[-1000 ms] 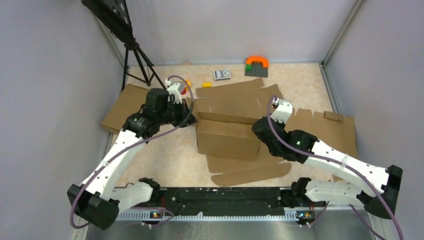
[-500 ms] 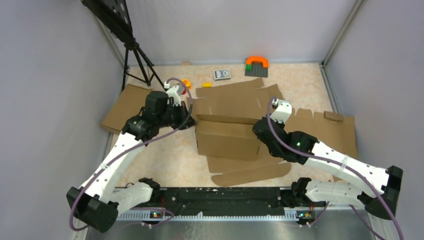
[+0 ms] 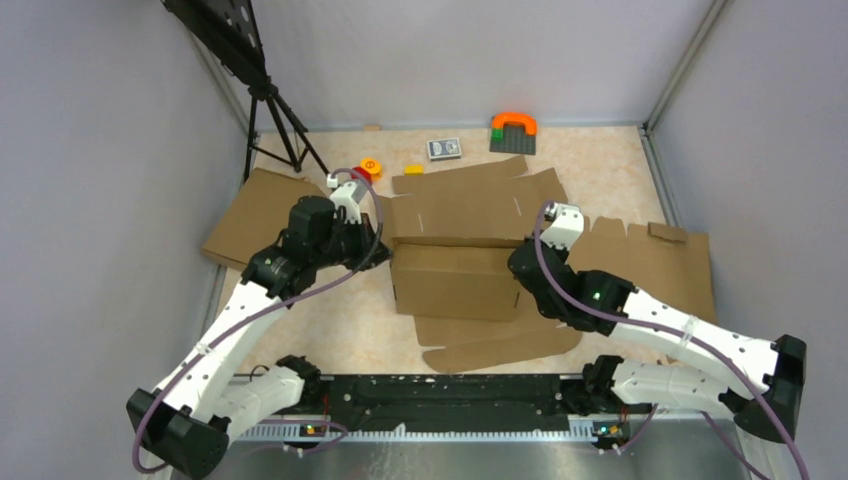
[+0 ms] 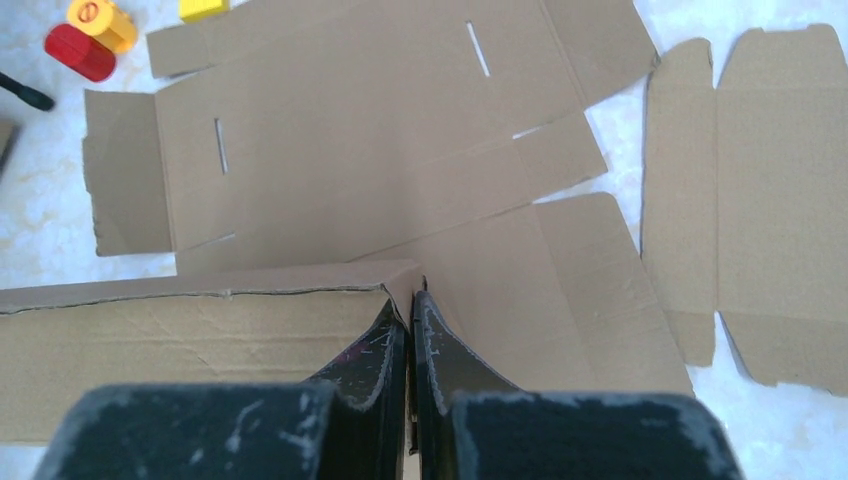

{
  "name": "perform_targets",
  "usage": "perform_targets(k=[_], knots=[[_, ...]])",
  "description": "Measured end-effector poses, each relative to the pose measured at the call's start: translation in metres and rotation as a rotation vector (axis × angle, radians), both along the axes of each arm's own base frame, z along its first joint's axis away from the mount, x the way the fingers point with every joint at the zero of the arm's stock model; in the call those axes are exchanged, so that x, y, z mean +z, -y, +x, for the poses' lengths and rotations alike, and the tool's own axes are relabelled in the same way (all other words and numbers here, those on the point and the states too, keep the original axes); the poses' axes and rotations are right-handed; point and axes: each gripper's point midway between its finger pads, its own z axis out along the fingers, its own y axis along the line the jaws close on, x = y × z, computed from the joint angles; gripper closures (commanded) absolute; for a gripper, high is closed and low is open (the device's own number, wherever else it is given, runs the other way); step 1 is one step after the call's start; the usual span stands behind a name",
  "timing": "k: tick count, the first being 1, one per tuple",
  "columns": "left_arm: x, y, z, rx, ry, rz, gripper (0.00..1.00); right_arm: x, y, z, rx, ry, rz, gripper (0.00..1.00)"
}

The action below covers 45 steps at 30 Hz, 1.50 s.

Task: Fold the paper box
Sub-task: Close the paper box at the center of the board.

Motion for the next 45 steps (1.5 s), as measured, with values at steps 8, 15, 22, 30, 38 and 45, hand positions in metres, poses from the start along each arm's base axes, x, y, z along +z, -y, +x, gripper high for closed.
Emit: perform_targets(k=[8,15,22,30,38,45], knots=[[-0.004,-0.001,-0.001,0.017,0.049,-0.002,1.00,0.000,0.000,0.001,0.013,0.032,0.002,0.80],[-0.006,-0.001,0.000,0.027,0.051,0.006,1.00,0.000,0.006,-0.002,0.031,0.027,-0.030,0.67],[-0.007,-0.001,0.000,0.031,0.053,0.011,1.00,0.001,0.008,-0.008,0.067,0.012,-0.040,0.70],[-0.008,-0.002,0.000,0.036,0.056,0.020,1.00,0.007,0.005,-0.012,0.108,-0.003,-0.049,0.70],[-0.008,-0.001,0.000,0.039,0.060,0.026,1.00,0.023,0.001,-0.012,0.130,0.013,-0.029,0.85],[-0.008,0.001,-0.002,0.031,0.061,0.029,1.00,0.022,0.002,-0.013,0.136,0.007,-0.035,1.00]])
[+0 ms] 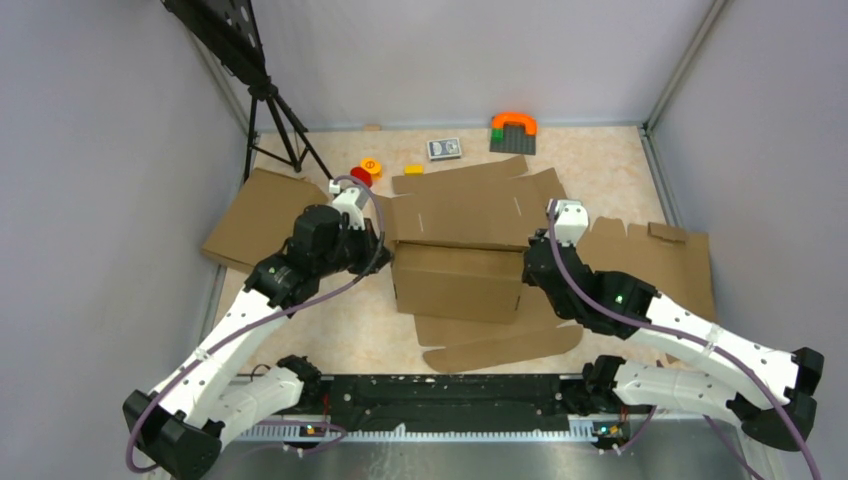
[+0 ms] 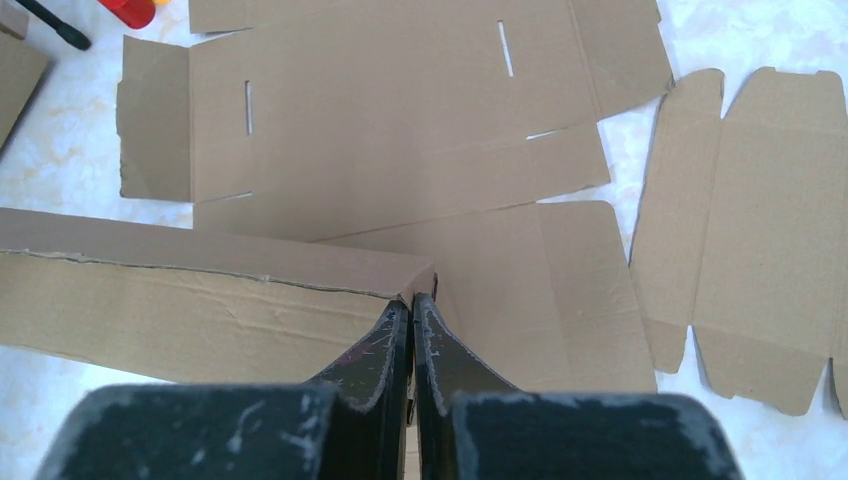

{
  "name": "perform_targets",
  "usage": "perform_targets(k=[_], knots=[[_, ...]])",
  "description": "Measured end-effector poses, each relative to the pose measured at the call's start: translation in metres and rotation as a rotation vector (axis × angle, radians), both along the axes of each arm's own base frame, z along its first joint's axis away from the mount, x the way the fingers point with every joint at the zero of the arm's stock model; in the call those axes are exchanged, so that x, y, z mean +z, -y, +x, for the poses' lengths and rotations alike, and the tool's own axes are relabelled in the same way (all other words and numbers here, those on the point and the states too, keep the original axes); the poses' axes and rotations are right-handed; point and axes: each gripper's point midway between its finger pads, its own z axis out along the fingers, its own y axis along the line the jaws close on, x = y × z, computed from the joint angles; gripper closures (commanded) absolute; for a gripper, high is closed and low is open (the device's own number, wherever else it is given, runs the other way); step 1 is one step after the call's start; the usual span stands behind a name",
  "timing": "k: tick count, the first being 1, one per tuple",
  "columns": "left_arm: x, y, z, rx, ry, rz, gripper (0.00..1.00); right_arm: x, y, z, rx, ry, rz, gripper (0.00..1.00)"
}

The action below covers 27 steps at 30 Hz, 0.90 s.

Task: Fold the paper box
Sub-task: Close the paper box at the center of the board.

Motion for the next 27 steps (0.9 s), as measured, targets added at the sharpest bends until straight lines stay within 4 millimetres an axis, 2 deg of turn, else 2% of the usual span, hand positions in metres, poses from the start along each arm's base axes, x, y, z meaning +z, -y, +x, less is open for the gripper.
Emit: perform_targets(k=[7,20,27], knots=[[0.000,0.001,-0.001,-0.001,0.003,0.006,1.00,-0.001,0.000,-0.002,0.001,-0.005,0.016,1.00],[-0.004,0.001,-0.002,0.014,-0.010,0.007,1.00,-0.017,-0.002,-0.006,0.007,-0.014,0.077,1.00],[-0.006,0.002,-0.003,0.018,-0.018,0.006,0.80,-0.018,-0.002,-0.006,0.010,-0.013,0.070,1.00]])
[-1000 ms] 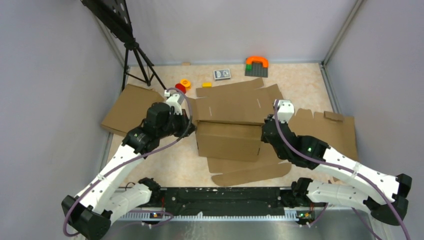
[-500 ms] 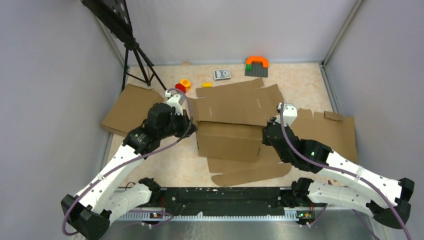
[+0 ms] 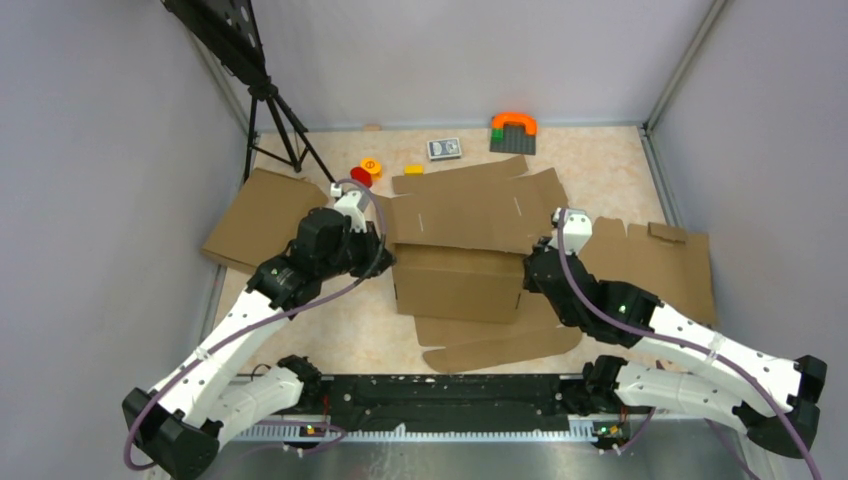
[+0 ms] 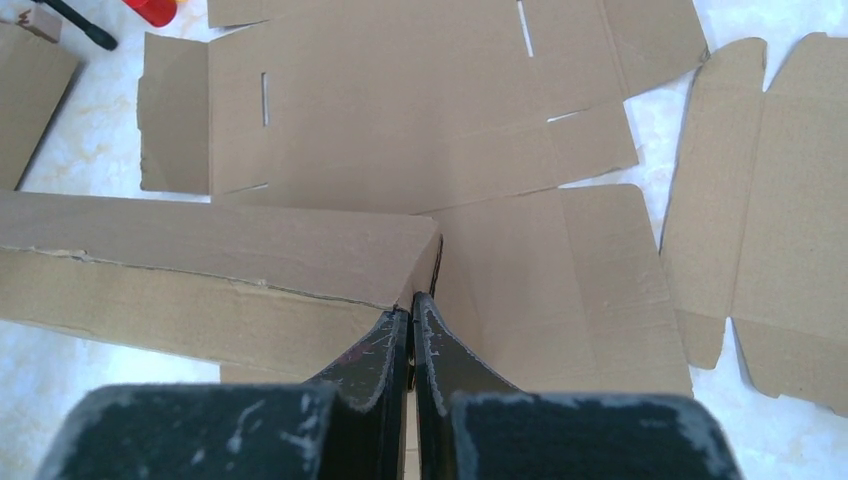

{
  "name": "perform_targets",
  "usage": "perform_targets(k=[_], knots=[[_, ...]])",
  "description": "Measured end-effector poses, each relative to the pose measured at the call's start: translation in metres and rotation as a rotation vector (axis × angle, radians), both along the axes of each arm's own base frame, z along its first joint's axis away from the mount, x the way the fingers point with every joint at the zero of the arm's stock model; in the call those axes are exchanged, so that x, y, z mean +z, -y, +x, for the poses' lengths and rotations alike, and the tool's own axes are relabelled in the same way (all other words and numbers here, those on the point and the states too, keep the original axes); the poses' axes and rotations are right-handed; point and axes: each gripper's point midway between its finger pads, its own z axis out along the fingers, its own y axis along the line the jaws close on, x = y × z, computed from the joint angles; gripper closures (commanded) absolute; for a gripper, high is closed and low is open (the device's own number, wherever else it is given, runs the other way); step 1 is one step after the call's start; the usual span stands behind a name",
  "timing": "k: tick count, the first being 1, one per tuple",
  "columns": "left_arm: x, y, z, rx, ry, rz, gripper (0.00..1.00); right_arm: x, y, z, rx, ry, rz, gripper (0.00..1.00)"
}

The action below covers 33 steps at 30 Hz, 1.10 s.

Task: Fold the paper box
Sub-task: Close the paper box at the center of the board.

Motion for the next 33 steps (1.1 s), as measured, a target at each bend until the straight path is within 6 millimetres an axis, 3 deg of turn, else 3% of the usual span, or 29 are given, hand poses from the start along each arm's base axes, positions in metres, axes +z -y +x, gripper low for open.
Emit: perform_targets(k=[7,15,18,23,28,33], knots=[[0.002,-0.007,-0.010,-0.001,-0.038,0.034,0.61,0.002,0.001,0.000,0.013,0.010,-0.019,1.00],[0.047,-0.010,-0.012,-0.008,0.040,0.007,0.49,0.001,0.002,-0.001,0.034,0.014,-0.029,1.00],[0.059,-0.011,-0.009,-0.005,0.074,0.004,0.52,0.002,0.002,-0.002,0.039,0.015,-0.030,1.00],[0.070,-0.001,0.012,-0.003,0.088,0.020,0.61,0.001,0.002,-0.002,0.043,0.017,-0.030,1.00],[0.053,0.006,0.025,-0.007,0.045,0.056,0.74,0.002,0.002,-0.002,0.045,0.019,-0.031,1.00],[0.040,0.009,0.019,-0.035,0.008,0.054,0.86,0.002,0.002,-0.003,0.048,0.018,-0.030,1.00]])
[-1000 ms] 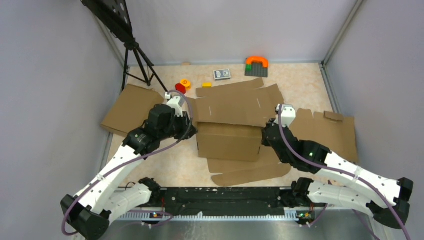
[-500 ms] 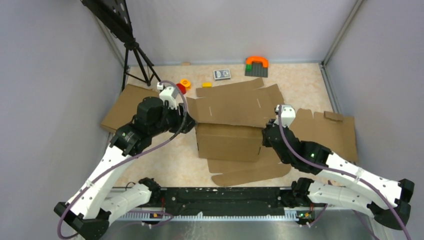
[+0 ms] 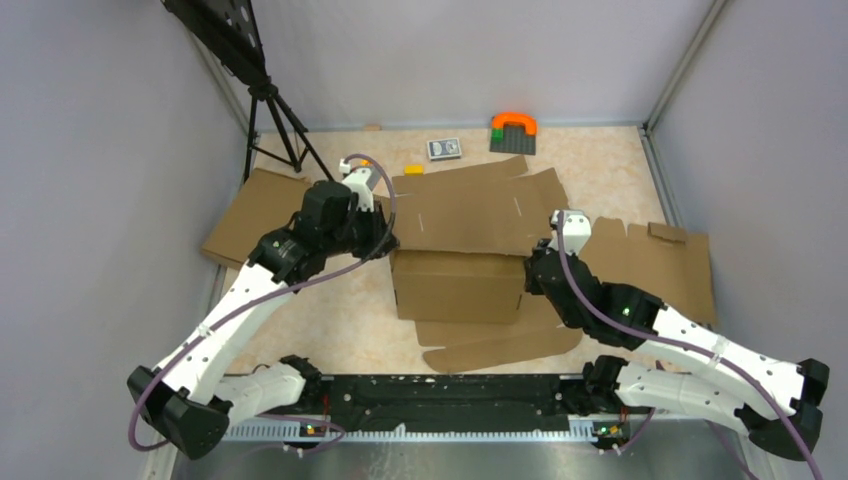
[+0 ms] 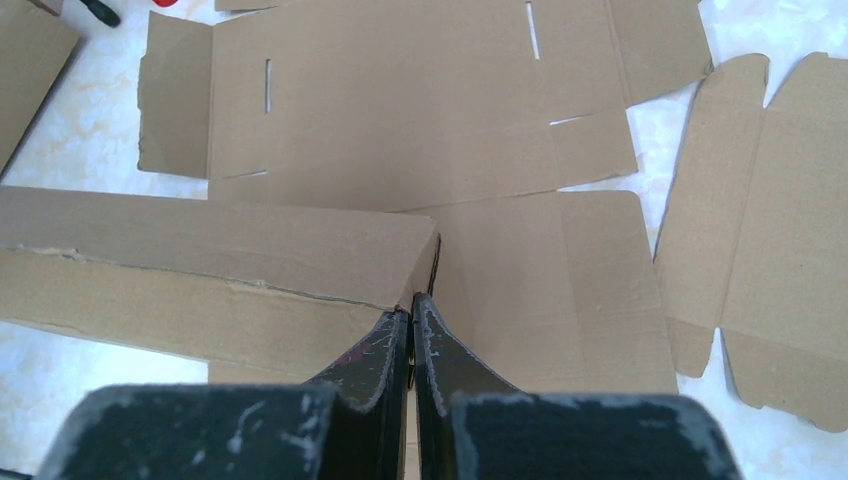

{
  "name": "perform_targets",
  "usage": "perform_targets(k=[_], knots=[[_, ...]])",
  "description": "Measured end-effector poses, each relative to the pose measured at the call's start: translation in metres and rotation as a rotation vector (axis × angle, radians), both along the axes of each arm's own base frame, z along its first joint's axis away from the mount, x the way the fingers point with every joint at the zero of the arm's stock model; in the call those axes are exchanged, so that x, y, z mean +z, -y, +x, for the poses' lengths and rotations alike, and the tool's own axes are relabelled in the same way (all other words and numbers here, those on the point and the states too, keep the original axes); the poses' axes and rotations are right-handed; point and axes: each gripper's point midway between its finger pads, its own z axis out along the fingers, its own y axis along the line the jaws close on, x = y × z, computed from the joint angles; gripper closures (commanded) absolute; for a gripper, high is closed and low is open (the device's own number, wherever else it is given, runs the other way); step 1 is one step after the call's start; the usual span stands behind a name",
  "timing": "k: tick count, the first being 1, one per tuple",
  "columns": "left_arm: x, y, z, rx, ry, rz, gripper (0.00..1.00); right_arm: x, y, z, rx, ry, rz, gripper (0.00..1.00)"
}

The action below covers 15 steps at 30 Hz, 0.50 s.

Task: Fold the paper box
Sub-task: Close the paper box at the center of the board.

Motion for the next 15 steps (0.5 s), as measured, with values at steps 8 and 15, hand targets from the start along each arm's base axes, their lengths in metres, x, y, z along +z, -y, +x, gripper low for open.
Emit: perform_targets(k=[8,15], knots=[[-0.043,-0.007,-0.021,0.019,-0.073,-0.022,0.90,-0.001,-0.001,0.000,0.002,0.000,0.003,1.00],[-0.053,-0.017,-0.029,0.065,-0.061,-0.040,0.76,-0.002,0.000,0.001,-0.007,0.002,0.004,1.00]])
